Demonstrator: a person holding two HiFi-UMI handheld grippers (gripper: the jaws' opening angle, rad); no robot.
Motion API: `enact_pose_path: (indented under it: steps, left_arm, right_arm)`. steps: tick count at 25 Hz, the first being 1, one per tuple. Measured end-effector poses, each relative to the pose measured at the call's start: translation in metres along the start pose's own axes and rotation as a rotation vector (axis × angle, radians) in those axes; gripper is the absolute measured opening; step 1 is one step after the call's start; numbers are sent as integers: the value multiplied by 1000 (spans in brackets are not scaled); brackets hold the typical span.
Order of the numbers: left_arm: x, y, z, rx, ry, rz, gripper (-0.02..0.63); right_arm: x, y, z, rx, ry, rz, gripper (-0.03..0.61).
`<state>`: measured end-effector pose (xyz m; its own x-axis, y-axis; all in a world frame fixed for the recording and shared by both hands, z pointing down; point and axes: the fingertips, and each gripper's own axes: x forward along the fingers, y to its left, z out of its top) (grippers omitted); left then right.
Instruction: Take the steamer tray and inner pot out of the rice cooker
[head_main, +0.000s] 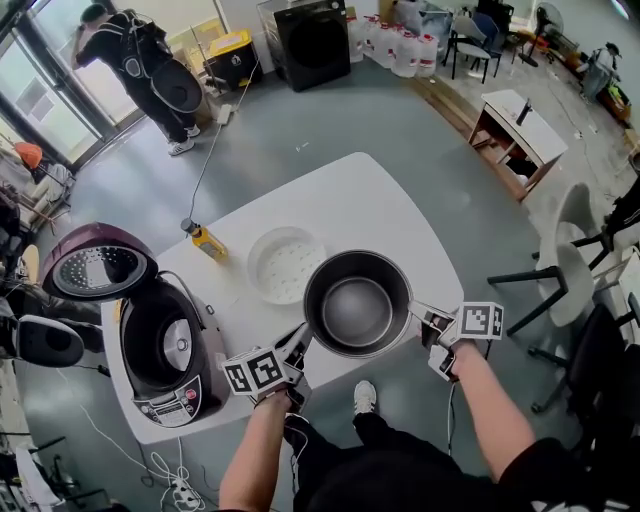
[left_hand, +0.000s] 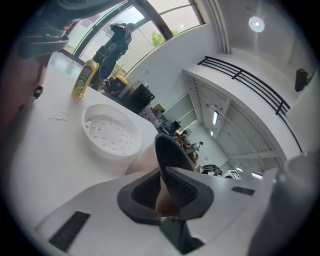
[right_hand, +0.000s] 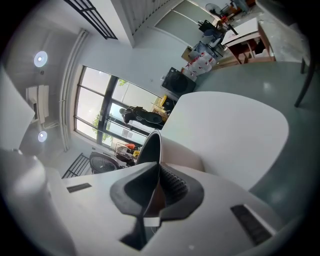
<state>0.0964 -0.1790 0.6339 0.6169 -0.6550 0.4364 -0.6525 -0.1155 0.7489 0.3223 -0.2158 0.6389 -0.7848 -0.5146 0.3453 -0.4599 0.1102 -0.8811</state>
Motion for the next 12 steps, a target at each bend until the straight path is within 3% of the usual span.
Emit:
enact_pose_path:
  steps: [3, 4, 7, 12]
  left_arm:
    - [-1, 5, 1, 9, -28, 35, 55]
    - [-3, 7, 1, 6, -35, 51, 80]
    - [-16, 11, 3, 19, -56, 96, 182]
    - [-48, -4, 27, 142, -131, 179, 383]
  right_arm:
    - [-1, -5, 2, -41, -16, -64, 28]
    - [-3, -6, 4, -58, -30, -89, 63]
    - [-16, -2, 15, -132, -86, -152, 138]
    - [-27, 52, 31, -414, -130, -162, 192]
